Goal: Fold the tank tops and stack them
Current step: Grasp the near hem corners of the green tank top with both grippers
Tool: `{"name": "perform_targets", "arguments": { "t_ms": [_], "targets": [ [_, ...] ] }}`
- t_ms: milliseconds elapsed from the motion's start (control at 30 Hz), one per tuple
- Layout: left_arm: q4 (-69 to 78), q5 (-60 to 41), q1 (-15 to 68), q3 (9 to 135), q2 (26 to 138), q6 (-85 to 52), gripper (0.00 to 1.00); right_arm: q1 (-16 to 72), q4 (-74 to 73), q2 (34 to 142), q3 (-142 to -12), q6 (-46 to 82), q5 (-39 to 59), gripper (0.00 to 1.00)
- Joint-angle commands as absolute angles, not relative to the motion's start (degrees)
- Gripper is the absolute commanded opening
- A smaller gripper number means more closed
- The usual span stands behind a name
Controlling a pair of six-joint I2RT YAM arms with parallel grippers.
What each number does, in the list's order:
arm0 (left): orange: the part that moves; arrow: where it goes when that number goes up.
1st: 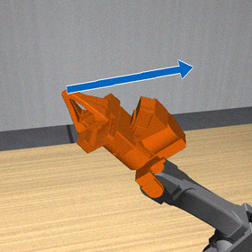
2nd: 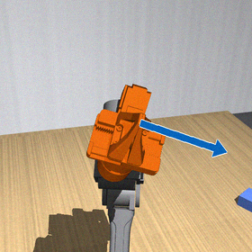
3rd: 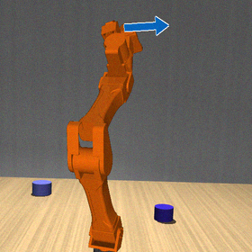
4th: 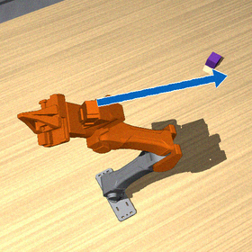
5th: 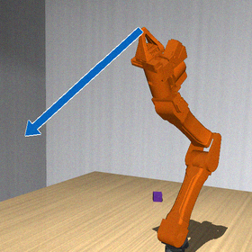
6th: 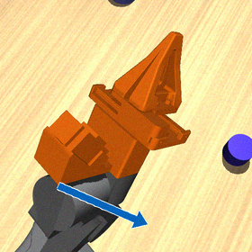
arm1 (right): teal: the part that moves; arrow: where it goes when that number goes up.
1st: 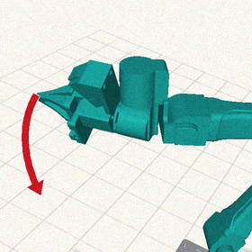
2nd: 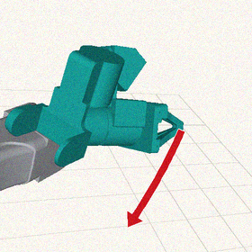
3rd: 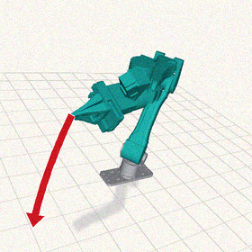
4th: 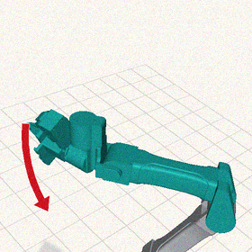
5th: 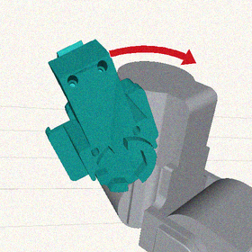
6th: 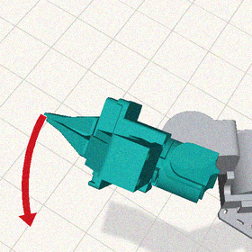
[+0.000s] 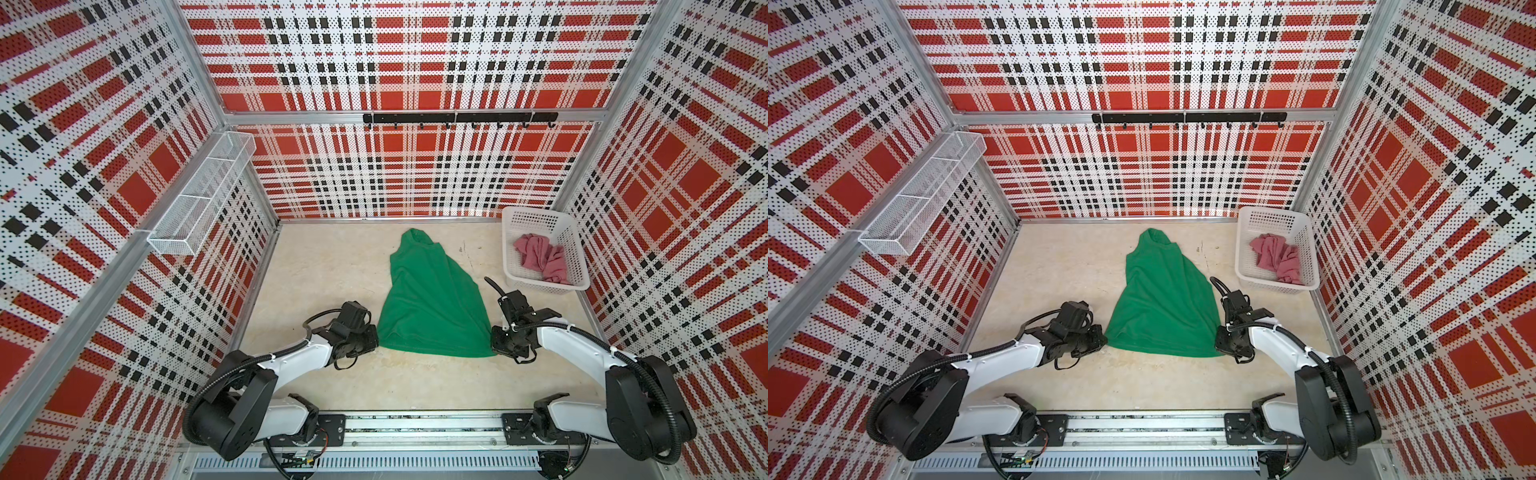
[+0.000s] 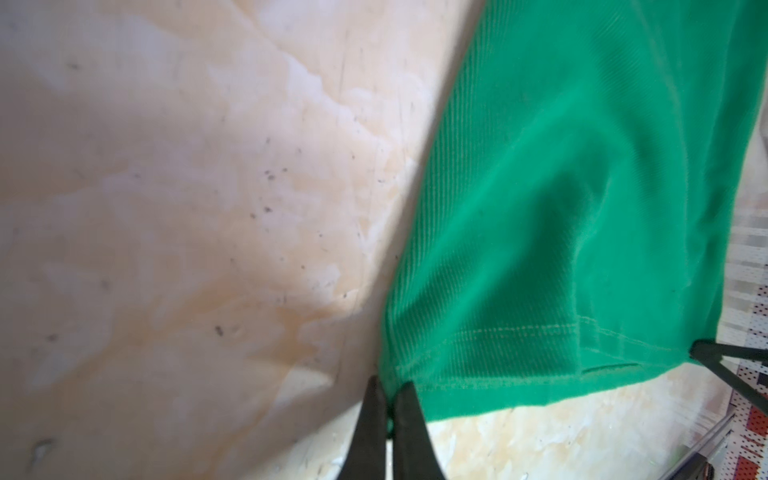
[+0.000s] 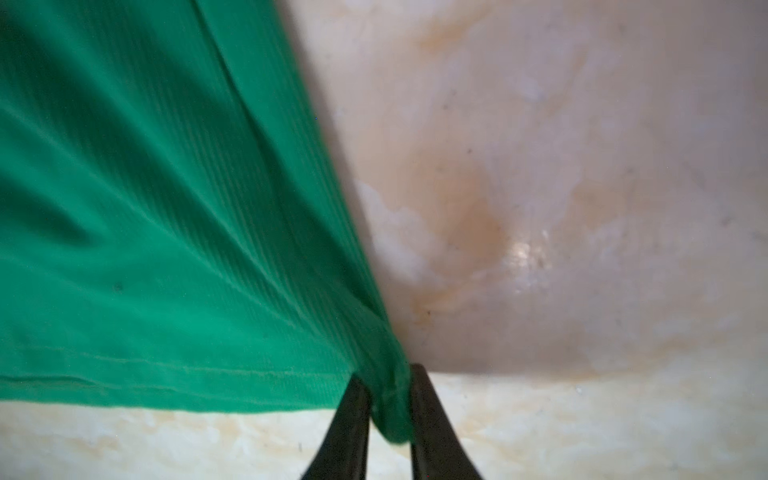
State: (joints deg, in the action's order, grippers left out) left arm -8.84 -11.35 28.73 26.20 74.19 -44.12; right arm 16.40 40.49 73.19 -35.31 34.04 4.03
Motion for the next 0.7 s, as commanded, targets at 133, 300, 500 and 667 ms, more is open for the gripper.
{"name": "perform_targets", "arguments": {
  "t_ms": [133, 300, 500, 667],
  "targets": [
    [-9.3, -12.2, 25.3, 24.4, 69.6, -45.2, 0.22, 16.8, 41.7, 71.6, -36.0, 34.6, 2.7, 0.00],
    [-7.7, -12.7, 24.6, 24.8, 70.6, -45.5, 0.56, 16.8, 41.7, 72.0, -36.1, 34.4, 2.9, 0.00],
    [-6.2, -12.1, 24.7, 25.9, 74.4, -45.5, 0.56, 16.8, 41.4, 72.0, -36.0, 34.2, 2.9, 0.00],
    [-7.4, -10.2, 24.1, 26.8, 67.7, -47.7, 0.51, 16.8, 41.5, 72.0, -35.9, 34.2, 3.0, 0.00]
  ]
}}
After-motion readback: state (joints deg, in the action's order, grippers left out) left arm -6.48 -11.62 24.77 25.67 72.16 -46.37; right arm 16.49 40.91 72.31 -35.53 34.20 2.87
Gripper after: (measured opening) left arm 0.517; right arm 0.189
